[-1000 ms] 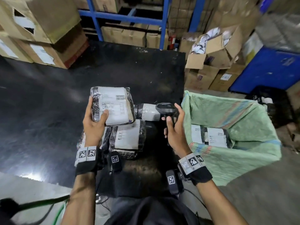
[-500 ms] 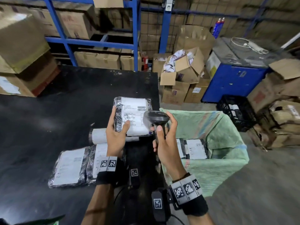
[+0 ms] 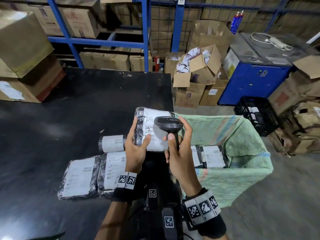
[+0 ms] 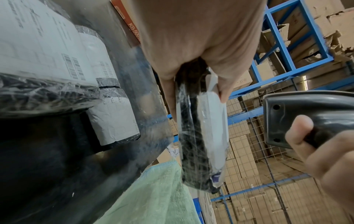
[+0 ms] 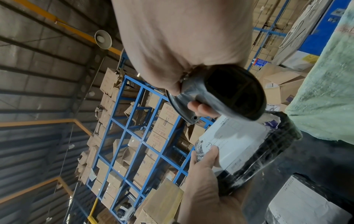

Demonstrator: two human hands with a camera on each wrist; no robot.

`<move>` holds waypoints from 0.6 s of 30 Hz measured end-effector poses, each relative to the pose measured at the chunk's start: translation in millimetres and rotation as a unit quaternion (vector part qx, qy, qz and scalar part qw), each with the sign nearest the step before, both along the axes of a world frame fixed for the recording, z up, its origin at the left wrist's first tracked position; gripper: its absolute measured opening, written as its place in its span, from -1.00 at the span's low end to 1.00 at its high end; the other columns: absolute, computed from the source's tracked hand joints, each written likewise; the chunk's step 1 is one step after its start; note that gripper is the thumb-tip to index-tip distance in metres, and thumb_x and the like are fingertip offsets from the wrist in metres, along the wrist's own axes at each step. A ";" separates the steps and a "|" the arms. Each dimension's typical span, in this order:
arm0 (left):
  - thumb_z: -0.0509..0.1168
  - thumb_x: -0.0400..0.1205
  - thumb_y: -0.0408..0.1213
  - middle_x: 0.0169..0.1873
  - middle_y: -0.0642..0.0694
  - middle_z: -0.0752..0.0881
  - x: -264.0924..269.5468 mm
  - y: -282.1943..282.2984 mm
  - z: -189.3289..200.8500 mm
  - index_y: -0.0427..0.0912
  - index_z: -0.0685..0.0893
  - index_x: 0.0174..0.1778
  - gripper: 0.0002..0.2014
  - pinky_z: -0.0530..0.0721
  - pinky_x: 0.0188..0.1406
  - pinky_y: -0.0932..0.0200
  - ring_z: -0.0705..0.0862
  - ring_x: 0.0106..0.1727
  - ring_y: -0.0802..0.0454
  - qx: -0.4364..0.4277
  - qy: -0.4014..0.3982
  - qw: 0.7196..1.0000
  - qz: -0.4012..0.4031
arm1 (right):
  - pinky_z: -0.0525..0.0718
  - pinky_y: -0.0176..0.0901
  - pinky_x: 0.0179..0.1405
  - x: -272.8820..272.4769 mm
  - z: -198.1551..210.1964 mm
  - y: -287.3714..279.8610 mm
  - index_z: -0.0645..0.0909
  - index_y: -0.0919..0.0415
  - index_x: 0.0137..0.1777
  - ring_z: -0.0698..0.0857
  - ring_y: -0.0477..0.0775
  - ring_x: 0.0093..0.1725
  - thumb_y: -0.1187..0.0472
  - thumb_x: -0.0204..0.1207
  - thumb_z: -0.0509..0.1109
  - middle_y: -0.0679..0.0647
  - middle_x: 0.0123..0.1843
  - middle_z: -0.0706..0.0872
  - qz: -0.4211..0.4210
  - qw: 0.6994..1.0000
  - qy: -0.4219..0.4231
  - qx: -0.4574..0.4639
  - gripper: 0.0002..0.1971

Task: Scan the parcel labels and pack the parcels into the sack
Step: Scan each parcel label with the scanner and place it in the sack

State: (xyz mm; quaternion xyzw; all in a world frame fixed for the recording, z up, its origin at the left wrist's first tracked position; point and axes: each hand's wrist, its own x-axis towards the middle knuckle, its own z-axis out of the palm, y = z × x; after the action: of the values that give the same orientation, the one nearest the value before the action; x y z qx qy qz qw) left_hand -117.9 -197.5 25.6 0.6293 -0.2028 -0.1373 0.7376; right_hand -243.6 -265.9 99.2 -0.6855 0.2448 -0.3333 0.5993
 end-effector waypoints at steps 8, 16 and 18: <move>0.40 0.68 -0.60 0.65 -0.10 0.55 -4.6 3.8 -2.3 -0.19 0.36 0.76 -0.28 0.51 0.66 -0.14 0.55 0.65 -0.02 -0.010 0.007 1.000 0.009 | 0.57 0.00 -0.03 -2.5 -0.3 4.9 0.17 -0.33 0.61 0.60 -0.21 -0.15 -0.04 0.75 0.18 0.12 0.22 0.74 0.001 1.000 0.002 -0.007 -0.52; 0.43 0.70 -0.51 0.64 -0.07 0.56 -10.5 11.3 -2.3 -0.02 0.37 0.76 -0.28 0.52 0.64 -0.29 0.56 0.64 -0.04 -0.013 0.029 0.999 0.021 | 0.61 0.09 -0.32 -10.5 -1.3 7.3 0.15 -0.38 0.60 0.59 -0.04 -0.41 0.01 0.77 0.16 0.07 -0.02 0.79 0.004 1.000 0.020 -0.012 -0.53; 0.43 0.69 -0.50 0.63 -0.07 0.57 -11.2 13.8 -3.6 -0.01 0.38 0.76 -0.28 0.53 0.63 -0.29 0.57 0.63 -0.04 -0.016 0.036 0.999 0.024 | 0.60 0.19 -0.37 -11.8 -1.7 7.5 0.16 -0.39 0.59 0.58 0.05 -0.43 0.03 0.77 0.16 0.09 -0.06 0.78 0.001 1.000 0.024 -0.016 -0.52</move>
State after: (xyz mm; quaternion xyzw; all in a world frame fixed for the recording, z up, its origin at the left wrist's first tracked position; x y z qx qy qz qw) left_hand -129.1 -183.6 22.0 0.6166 -0.1630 -0.1384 0.7577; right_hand -255.4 -258.4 97.5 -0.7032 0.2531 -0.3196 0.5825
